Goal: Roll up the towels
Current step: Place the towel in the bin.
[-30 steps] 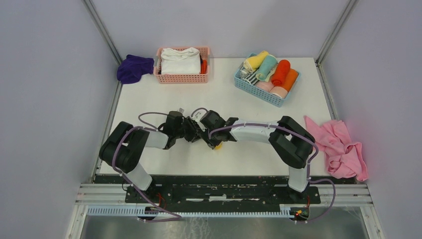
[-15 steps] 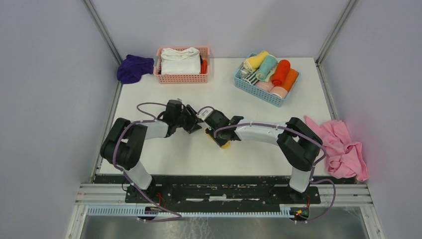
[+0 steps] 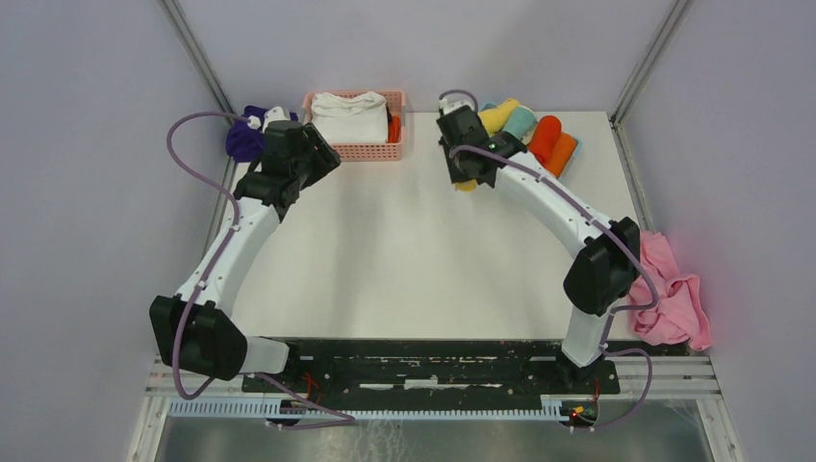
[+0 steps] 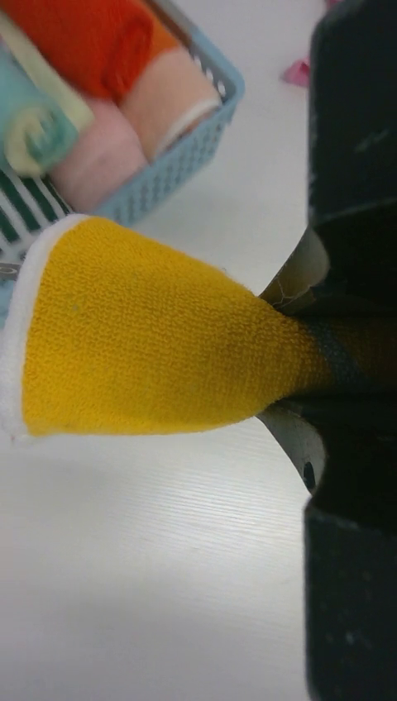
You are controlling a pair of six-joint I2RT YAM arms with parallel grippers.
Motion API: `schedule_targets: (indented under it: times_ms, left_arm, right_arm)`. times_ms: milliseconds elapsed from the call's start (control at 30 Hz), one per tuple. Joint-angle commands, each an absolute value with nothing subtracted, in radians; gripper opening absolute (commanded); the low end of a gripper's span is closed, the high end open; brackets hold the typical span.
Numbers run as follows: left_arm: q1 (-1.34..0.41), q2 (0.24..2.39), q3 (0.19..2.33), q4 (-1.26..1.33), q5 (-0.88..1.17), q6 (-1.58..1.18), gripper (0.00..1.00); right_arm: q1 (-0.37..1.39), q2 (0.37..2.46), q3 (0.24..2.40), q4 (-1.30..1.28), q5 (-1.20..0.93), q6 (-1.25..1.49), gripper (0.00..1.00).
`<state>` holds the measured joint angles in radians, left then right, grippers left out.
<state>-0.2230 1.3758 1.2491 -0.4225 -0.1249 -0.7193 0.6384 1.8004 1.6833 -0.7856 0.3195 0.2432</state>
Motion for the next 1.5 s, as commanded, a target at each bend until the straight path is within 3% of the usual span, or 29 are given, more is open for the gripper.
schedule_targets:
  times_ms: [0,167,400,700,1000,1133,1267,1467]
  left_arm:
    - [-0.221,1.347,1.272,-0.584,-0.283,-0.498,0.71]
    - [-0.221,1.344,1.281,-0.612,-0.367,-0.462,0.87]
    - [-0.223,1.340,1.271,-0.607,-0.391,-0.428,0.89]
    - [-0.222,1.366,1.260,-0.596,-0.328,-0.427,0.89]
    - [-0.223,1.372,1.252,-0.588,-0.303,-0.428,0.89]
    - [-0.222,1.374,1.249,-0.586,-0.293,-0.430,0.89]
    - [-0.222,1.373,1.246,-0.584,-0.287,-0.432,0.89]
    - [-0.222,1.365,1.241,-0.580,-0.283,-0.433,0.89]
  right_arm:
    - [0.567,1.907,1.933,-0.908,0.566,0.370,0.00]
    - [0.497,2.051,2.203,-0.950,0.654,0.441,0.00]
    - [0.424,2.277,2.504,-0.974,0.736,0.525,0.00]
    - [0.374,2.337,2.411,-0.750,0.794,0.578,0.00]
    - [0.342,2.467,2.445,-0.733,0.740,0.643,0.06]
    - [0.342,2.478,2.427,-0.770,0.733,0.690,0.15]
    - [0.342,2.428,2.346,-0.716,0.689,0.694,0.40]
    - [0.342,2.361,2.296,-0.669,0.694,0.665,0.63]
